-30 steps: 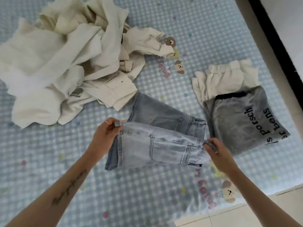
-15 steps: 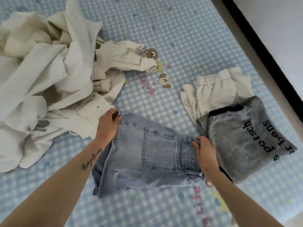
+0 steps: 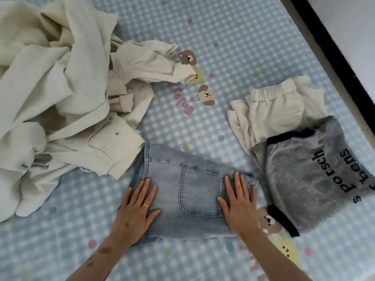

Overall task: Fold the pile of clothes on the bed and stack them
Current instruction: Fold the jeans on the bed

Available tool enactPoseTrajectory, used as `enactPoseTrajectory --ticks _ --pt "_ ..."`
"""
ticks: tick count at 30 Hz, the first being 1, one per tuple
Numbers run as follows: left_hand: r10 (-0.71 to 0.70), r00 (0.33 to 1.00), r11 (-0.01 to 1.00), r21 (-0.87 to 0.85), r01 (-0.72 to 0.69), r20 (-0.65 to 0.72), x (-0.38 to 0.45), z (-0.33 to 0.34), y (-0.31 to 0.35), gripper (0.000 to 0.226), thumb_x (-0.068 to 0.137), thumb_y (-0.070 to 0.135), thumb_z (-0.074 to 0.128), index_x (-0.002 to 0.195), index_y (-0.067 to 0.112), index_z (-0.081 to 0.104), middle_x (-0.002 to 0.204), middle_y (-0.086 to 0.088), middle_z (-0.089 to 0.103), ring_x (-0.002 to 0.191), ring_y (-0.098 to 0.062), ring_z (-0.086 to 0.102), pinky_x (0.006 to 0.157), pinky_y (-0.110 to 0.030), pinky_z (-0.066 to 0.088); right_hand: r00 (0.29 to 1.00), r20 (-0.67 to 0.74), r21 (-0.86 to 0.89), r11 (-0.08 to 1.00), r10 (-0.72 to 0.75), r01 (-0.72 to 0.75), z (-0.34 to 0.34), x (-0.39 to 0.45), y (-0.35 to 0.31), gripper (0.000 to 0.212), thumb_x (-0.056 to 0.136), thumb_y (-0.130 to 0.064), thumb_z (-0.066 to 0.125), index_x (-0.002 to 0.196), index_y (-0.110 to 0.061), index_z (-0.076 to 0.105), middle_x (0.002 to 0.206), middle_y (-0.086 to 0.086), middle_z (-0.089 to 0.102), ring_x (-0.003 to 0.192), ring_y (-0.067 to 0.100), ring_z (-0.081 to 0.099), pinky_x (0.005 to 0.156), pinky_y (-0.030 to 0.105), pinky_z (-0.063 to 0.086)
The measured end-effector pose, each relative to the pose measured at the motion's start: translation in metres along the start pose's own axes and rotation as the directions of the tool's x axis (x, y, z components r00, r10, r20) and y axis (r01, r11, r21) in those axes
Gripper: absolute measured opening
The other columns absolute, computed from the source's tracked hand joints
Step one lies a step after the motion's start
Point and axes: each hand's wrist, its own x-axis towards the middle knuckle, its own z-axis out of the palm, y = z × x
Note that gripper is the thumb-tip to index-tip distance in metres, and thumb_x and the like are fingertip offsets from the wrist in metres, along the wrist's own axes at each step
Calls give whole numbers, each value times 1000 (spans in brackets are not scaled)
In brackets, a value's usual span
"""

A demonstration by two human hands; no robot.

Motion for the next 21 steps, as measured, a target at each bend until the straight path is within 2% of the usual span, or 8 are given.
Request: enactPoseTrajectory --ticks 2,4,7,10,13,16,18,21 --pt "4 1000 1000 -17 -4 -20 -2 0 1 68 96 58 15 148 15 25 157 -9 18 143 -24 25 113 -46 21 999 38 2 1000 -9 9 1 7 2 68 92 -58 4 152 -24 9 160 6 -1 147 22 -5 118 52 1" --pt "-138 988 987 -95 132 -63 -9 0 2 69 95 55 17 148 11 26 155 -15 22 140 -31 28 111 -48 21 999 24 41 999 -36 35 -6 4 5 65 94 -55 4 152 -26 6 160 4 -3 147 20 -8 119 49 -1" --pt "-476 879 819 -378 432 -26 -27 2 -1 80 90 54 41 147 1 21 147 -27 31 132 -43 35 107 -54 30 975 -130 285 948 183 -140 -17 -26 7 56 100 -43 29 151 -19 22 159 6 15 146 23 16 116 46 24" --pt "-538 840 648 -606 462 66 -31 -1 -1 88 78 28 74 146 5 24 134 -24 42 116 -41 47 97 -51 42 828 81 609 630 555 -482 -14 -50 -4 69 93 -46 45 149 -15 18 154 12 25 139 31 29 105 48 37" --pt "-635 742 346 -779 522 216 -26 -13 2 66 73 17 80 127 6 44 109 -16 56 97 -34 57 80 -43 47 760 228 604 524 608 -600 -20 -43 -16 77 90 -47 54 148 -7 21 149 18 34 137 34 33 105 47 35" --pt "-599 711 261 -750 608 368 -29 -21 -4 39 74 20 79 99 2 56 86 -13 63 79 -30 60 61 -35 40 672 341 634 366 658 -681 -35 -32 -9 68 81 -45 69 128 -2 44 122 19 59 110 37 56 84 40 47" --pt "-542 723 192 -775 602 428 -34 -31 -3 26 76 15 77 91 0 62 81 -15 69 73 -27 64 55 -31 43 683 420 642 337 597 -689 -50 -30 1 56 78 -43 73 111 -1 58 104 17 67 95 33 62 77 36 50" --pt "-516 753 89 -848 522 409 -45 -59 12 16 78 4 74 90 -1 65 82 -17 71 66 -20 64 48 -19 47 809 328 733 408 488 -544 -89 -24 10 33 80 -35 74 95 -8 64 90 9 69 83 27 65 79 39 54"
